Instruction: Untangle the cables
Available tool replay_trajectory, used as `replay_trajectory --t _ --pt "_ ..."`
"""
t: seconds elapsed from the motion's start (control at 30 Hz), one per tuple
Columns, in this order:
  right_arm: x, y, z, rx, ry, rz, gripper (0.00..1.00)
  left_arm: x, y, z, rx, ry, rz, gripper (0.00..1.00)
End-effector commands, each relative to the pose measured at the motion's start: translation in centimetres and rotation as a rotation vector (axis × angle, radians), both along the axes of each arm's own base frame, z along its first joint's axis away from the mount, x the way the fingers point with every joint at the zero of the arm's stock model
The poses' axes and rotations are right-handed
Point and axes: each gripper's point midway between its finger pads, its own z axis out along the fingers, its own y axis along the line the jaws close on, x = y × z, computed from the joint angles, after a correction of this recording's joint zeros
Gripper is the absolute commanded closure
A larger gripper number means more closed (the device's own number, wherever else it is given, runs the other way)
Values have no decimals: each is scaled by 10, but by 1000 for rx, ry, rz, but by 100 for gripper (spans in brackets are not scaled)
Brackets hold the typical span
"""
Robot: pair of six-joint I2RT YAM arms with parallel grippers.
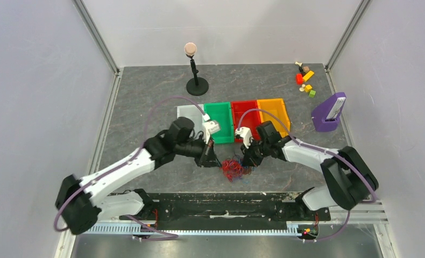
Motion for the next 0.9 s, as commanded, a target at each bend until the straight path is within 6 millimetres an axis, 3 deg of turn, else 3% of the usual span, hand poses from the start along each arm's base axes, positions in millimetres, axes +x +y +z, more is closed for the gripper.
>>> replay_trajectory --t 0.0,0.13,0.37,0.47,0.67,0.87 --pt "10 -38 -32 -259 -1 -49 100 -9 8 102 -198 -239 -72 98" --pt "14 -56 -43 -353 -29 -69 100 0 30 164 -255 -347 -23 98" --pt "11 -75 -51 -431 -52 -69 100 66 93 310 -449 -606 274 98" --pt "11 -80 -54 -451 -60 -67 100 75 113 365 -535 -698 344 98" --pt "8 -95 -61 -503 -69 -67 100 74 132 439 -638 -841 436 98" --pt "5 -105 -67 -530 -66 -58 100 88 161 489 -684 -943 617 98"
